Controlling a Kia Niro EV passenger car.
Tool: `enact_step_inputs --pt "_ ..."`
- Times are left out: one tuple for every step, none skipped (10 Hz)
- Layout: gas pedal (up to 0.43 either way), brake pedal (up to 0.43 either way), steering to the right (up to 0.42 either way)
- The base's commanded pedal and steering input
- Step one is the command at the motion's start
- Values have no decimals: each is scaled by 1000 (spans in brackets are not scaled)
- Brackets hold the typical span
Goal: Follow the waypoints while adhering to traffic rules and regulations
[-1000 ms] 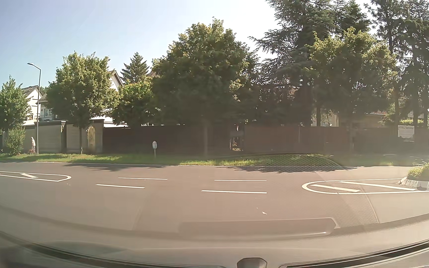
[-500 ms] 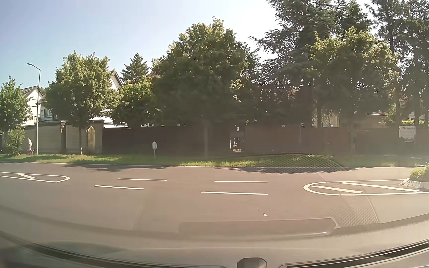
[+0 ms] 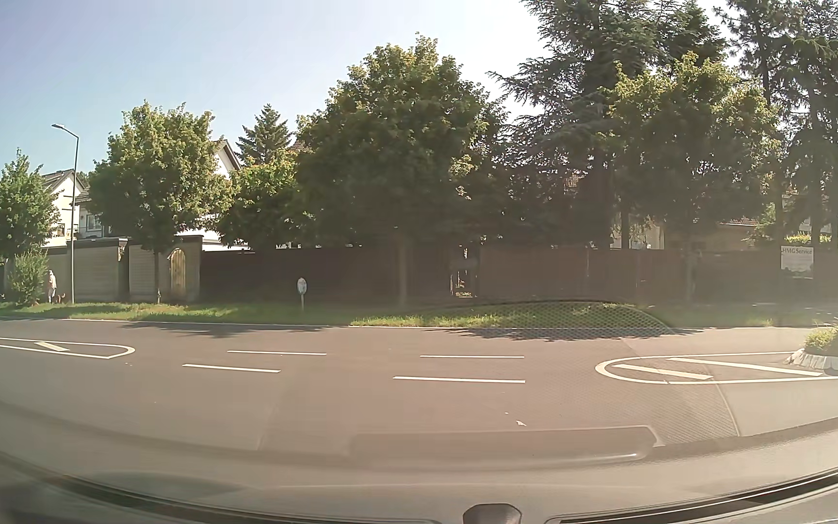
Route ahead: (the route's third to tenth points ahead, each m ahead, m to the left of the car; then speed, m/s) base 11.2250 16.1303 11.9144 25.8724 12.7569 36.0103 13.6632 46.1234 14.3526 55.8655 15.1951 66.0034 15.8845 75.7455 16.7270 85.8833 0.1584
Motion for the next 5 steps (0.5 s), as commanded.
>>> enact_step_inputs --pt "0 244 -99" --pt "0 140 -98" --pt "0 24 -98" --pt "0 24 -100" --pt "0 24 -102"
